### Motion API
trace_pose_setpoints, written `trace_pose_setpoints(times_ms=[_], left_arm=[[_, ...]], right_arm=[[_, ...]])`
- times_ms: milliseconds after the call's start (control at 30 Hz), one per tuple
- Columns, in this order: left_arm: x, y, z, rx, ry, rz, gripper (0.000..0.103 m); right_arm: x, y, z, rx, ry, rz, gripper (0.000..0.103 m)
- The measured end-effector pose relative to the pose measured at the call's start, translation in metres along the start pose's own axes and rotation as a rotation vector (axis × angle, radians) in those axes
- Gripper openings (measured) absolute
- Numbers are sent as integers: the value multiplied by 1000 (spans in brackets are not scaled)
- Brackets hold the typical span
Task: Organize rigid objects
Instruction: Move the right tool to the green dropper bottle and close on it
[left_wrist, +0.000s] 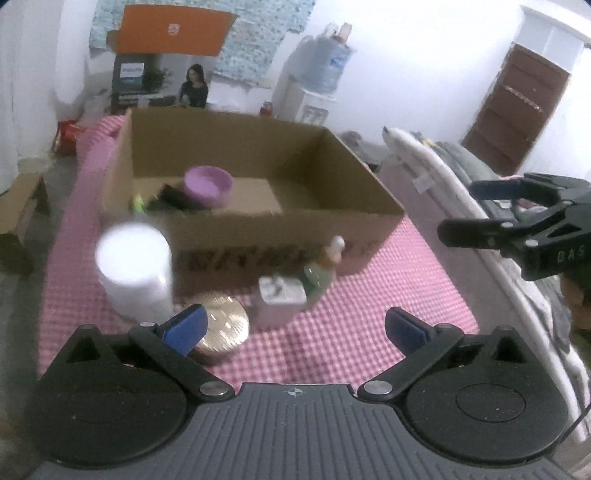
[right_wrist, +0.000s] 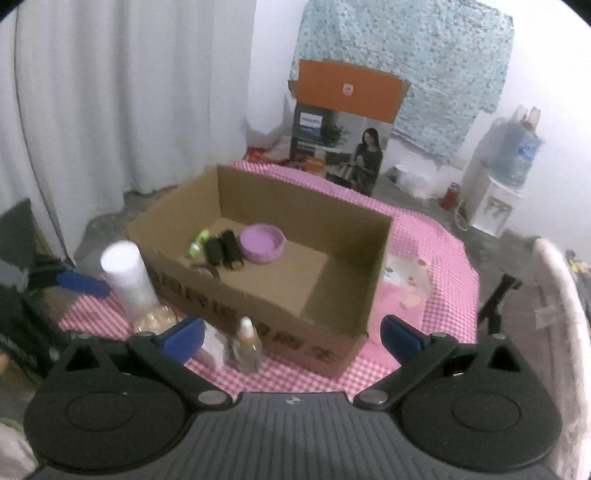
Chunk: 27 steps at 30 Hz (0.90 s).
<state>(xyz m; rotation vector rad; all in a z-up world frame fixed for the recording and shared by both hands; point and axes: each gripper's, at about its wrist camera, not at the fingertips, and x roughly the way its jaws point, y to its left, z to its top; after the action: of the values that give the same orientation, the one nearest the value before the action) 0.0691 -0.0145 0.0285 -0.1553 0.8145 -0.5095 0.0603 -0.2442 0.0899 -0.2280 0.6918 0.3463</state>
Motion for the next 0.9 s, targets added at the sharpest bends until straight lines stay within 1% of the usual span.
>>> trace_pose_setpoints(times_ms=[67, 100, 167, 200, 267, 333, 400, 433, 467, 500, 533, 600, 667, 767, 833, 867, 900], left_arm=[[6, -2, -7, -10, -17, -14, 103], [9, -4, -11, -1, -17, -16, 103], [16, -8, -8, 32, -5, 14, 103], [19, -10, -6, 47, -11, 34, 103], [24, -13, -4, 77, -22, 28, 103], [33, -13, -3, 99, -10, 7, 103], [46, -15, 0, 127, -8, 15, 103], [50, -17, -4, 147, -9, 23, 103], [58, -20, -3, 183, -8, 34, 103], [63, -23, -5, 214, -11, 43, 103], [67, -26, -8, 244, -13, 56, 103], [77, -32, -10, 317, -17, 72, 103], [83, -40, -12, 363, -24, 87, 101], [92, -46, -13, 411, -36, 100, 94], [96, -49, -13, 426, -45, 104, 88], [97, -50, -13, 433, -51, 109, 86], [98, -51, -11, 437, -55, 114, 80]], right_arm=[[3, -1, -14, 23, -9, 23, 103], [5, -3, -21, 48, -14, 50, 103], [8, -11, -36, 111, -41, 127, 103], [6, -15, -44, 146, -52, 147, 103], [10, -19, -56, 227, -69, 150, 103], [12, -23, -65, 292, -99, 150, 103], [16, -28, -71, 352, -122, 158, 103], [20, -31, -74, 382, -127, 172, 103], [24, -33, -76, 408, -126, 183, 101], [30, -35, -78, 430, -118, 195, 98], [35, -36, -80, 443, -111, 201, 93], [43, -37, -80, 461, -98, 212, 76], [52, -35, -78, 468, -89, 220, 69], [64, -32, -72, 456, -83, 235, 60], [72, -28, -68, 438, -79, 250, 56], [75, -27, -67, 432, -75, 254, 50], [78, -25, -66, 423, -71, 259, 45]])
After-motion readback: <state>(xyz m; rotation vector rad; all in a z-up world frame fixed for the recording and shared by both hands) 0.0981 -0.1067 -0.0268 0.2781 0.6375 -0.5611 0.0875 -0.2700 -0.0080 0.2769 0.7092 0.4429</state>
